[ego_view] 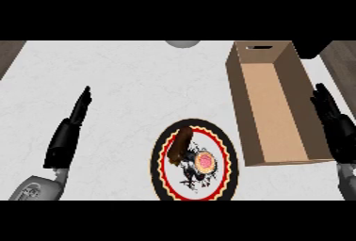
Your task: Pick the cupcake from the plate and place it in the cardboard box
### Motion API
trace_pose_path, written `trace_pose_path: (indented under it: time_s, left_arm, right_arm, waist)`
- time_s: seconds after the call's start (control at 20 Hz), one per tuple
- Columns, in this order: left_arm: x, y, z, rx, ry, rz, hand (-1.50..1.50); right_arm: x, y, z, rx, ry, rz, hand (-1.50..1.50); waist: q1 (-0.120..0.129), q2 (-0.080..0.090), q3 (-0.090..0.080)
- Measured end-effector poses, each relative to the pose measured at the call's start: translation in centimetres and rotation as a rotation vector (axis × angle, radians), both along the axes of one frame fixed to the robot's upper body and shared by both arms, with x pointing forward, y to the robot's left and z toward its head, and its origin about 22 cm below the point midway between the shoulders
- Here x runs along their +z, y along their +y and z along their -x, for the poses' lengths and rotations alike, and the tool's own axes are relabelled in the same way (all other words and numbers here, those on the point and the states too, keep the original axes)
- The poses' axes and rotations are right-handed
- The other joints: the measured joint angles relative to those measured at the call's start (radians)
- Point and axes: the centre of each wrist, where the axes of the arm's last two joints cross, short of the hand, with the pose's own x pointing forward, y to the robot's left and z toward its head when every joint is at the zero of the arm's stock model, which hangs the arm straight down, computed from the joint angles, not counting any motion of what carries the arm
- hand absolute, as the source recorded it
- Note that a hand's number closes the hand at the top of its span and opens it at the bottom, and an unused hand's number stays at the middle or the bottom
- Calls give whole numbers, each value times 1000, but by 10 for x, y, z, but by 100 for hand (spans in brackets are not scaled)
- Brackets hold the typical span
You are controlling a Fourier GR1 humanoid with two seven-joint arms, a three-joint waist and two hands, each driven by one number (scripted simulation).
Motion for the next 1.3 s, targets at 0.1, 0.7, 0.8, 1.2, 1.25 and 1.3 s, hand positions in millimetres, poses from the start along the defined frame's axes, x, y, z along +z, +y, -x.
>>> trace_pose_path:
  time_s: [0.1,0.7,0.8,1.2,1.25,1.3]
  left_arm:
    - [0,0,1,15,11,50,0]
    - [26,-2,3,127,126,398,0]
    - [34,-5,0,128,134,416,0]
    - [36,-2,1,121,150,427,0]
    - [36,0,1,124,151,424,0]
    - [39,-2,-1,118,150,426,0]
  right_arm:
    - [0,1,5,-35,-20,-21,150]
    - [-31,1,76,-356,-143,145,-150]
    - [-26,7,85,-303,-145,185,-150]
    - [18,17,107,-14,104,410,-150]
    - [25,21,110,22,147,425,-150]
    - [35,22,107,51,186,438,-150]
  waist:
    - [0,-2,15]
    - [-6,-15,16]
    - [-4,-11,23]
    - [10,-1,33]
    - [10,-1,33]
    - [13,0,34]
